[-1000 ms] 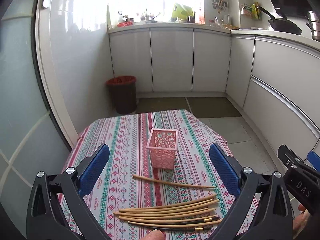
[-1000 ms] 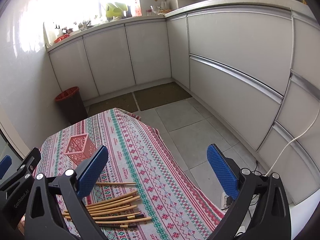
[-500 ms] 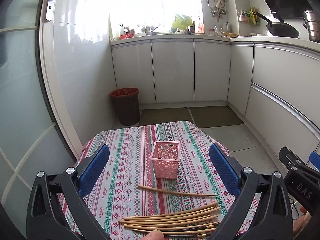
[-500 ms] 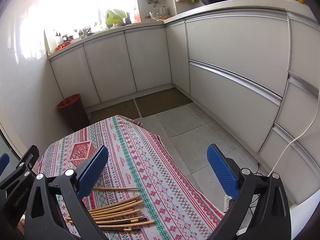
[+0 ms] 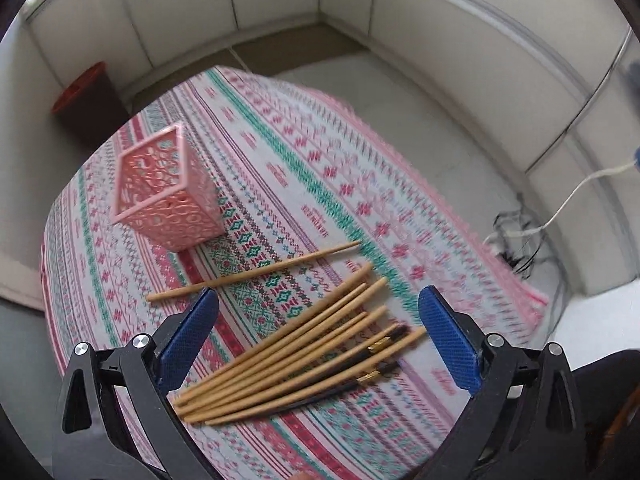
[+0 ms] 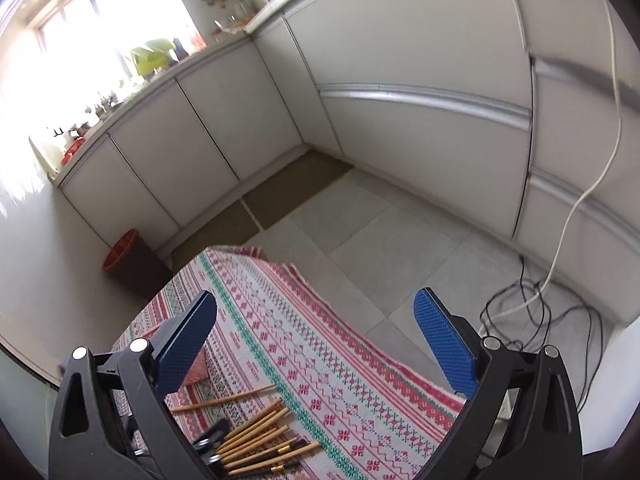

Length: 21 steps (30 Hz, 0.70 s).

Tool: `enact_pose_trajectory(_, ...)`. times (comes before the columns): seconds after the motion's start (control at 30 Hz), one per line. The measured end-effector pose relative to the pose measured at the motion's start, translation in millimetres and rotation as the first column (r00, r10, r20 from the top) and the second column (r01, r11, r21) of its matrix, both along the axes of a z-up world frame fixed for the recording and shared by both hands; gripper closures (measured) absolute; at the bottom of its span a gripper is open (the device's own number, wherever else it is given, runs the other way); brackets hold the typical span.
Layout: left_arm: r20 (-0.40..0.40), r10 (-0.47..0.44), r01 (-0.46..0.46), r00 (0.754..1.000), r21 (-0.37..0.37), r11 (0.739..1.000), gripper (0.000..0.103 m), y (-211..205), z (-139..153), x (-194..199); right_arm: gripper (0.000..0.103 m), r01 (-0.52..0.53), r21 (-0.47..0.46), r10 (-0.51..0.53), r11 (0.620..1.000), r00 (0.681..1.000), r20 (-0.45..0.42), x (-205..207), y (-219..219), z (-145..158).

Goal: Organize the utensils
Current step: 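Lower the left tool to the chopstick pile and grasp one bamboo chopstick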

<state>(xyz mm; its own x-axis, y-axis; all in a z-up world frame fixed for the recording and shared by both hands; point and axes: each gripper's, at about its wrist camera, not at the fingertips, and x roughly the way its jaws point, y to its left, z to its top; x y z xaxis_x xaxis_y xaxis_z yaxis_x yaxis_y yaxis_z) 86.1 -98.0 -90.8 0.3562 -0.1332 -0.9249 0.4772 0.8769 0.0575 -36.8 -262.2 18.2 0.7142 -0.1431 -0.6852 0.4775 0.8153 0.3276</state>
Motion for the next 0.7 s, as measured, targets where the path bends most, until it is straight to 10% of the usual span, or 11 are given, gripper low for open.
enact_pose_trajectory(0.4, -0.125, -0.184, 0.205, 0.975, 0.181, 0.962, 0.039, -24, -65, 53, 0.007, -0.054, 0.25, 0.1, 0.967, 0.98, -0.174, 41, -15, -55)
enact_pose_trajectory(0.63, -0.212, -0.188, 0.22, 0.959, 0.14, 0.965, 0.036, -19, -89, 68, 0.007, -0.019, 0.31, 0.099, 0.951, 0.965, -0.244, 49, -16, -78)
enact_pose_trajectory(0.7, -0.213, -0.155, 0.188, 0.965, 0.142, 0.972, 0.017, -15, -92, 76, 0.007, -0.02, 0.303, 0.105, 0.953, 0.958, -0.266, 51, -14, -82)
